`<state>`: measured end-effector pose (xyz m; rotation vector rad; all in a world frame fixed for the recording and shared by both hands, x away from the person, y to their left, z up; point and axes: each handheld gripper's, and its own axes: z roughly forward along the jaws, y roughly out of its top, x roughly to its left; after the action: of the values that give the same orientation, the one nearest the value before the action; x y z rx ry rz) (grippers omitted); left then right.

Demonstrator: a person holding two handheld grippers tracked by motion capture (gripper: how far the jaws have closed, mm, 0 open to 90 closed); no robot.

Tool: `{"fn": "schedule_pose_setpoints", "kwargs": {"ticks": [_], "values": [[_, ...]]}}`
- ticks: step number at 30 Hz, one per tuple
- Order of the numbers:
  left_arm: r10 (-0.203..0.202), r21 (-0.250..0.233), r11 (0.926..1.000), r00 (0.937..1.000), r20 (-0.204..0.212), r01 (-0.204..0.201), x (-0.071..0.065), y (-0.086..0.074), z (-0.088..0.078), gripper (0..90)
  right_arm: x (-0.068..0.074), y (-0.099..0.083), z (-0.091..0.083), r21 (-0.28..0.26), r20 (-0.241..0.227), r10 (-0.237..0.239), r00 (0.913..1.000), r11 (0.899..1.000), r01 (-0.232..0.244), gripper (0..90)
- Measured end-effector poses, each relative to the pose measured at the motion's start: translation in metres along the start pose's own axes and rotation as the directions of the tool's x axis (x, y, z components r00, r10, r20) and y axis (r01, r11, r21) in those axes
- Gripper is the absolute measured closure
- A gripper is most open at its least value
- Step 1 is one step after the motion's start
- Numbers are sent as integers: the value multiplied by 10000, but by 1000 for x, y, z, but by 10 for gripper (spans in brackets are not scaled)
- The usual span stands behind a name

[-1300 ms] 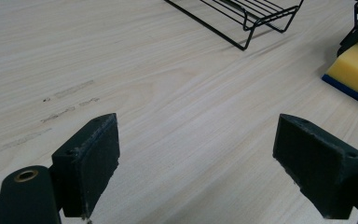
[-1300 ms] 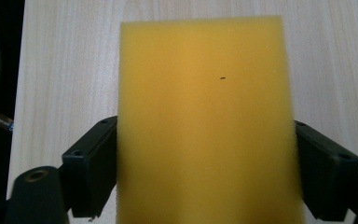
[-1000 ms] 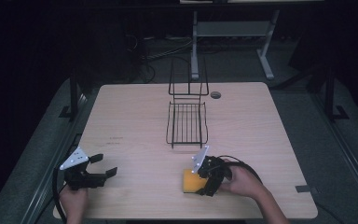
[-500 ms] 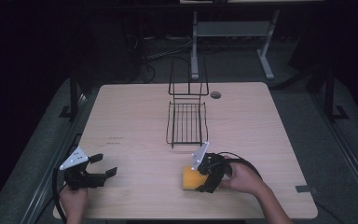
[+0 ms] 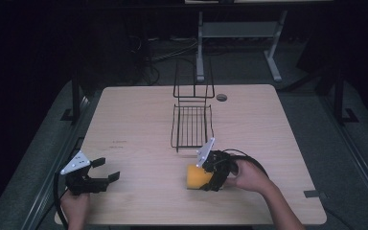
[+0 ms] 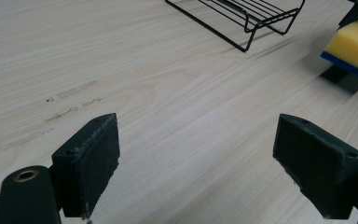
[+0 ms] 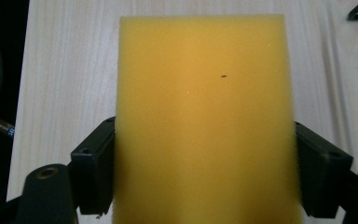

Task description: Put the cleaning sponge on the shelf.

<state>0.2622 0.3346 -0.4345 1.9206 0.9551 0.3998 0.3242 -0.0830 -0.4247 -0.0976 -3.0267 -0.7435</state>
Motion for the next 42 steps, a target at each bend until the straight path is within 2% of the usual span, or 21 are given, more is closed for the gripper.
{"fn": "schedule_pose_setpoints", "kwargs": {"ticks": [9,42], "values": [[6,-40,10000,10000,-1,-6,1,0,0,141,-11,4,-7,-204,-19,38,10000,9998,-38,214],[-21,-63,10000,10000,21,21,1,0,0,141,-42,19,-20,-271,76,253,9997,9993,-251,214]]}}
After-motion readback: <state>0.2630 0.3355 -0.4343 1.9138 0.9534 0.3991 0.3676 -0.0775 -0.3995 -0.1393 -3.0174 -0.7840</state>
